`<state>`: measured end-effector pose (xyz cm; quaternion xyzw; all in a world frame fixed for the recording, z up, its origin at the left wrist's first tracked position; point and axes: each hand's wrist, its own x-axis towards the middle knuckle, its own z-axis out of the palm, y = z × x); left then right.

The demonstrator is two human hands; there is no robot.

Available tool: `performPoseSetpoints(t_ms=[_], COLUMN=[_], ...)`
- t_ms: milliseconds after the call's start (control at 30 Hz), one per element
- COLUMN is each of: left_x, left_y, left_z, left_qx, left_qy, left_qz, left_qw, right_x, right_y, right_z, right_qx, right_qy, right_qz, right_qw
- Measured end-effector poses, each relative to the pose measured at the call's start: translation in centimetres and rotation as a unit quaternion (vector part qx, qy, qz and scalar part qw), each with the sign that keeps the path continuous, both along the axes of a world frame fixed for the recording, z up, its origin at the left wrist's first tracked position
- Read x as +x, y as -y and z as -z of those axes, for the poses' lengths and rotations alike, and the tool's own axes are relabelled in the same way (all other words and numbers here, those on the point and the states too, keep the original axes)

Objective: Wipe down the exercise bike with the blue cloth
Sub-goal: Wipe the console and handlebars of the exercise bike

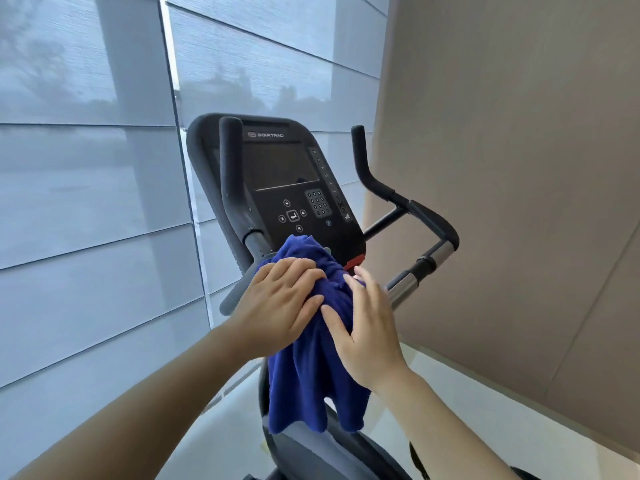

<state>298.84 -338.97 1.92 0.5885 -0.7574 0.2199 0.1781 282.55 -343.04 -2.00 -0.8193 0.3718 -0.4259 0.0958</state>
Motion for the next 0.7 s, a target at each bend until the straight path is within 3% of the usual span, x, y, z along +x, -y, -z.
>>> performPoseSetpoints(t_ms=[67,133,367,567,700], left_x=[0.0,0.2,-0.6,0.1,2.0], left_y=[1.1,2.5,2.2,-0.1,0.1], left_z=[-0.6,-1.0,-0.9,0.3,-0.5], left_qx=[0.015,0.032,0.014,-0.003,0.024], left_qy=[0.004,-0.005,0.025,-0.013,-0.006], left_qz=[-0.033,-0.059,-0.080,-0.013,0.007], left_qw=[0.999,0.998,0.996,1.000,1.000], right_x=[0.3,0.7,0.9,1.2,1.9], right_y=[1.1,1.9,0.8,-0.5,-0.4], right_z=[-0.7,-1.2,-1.2,-1.0,-1.8], right_qx=[0.041,0.075,0.024,-0.009,-0.011], right_qy=[-0.069,-0.075,0.020,0.139,0.126], right_qz=[0.004,-0.010,-0.012,-0.049,-0.060], right_qw=[0.997,0.994,0.999,0.989,0.990])
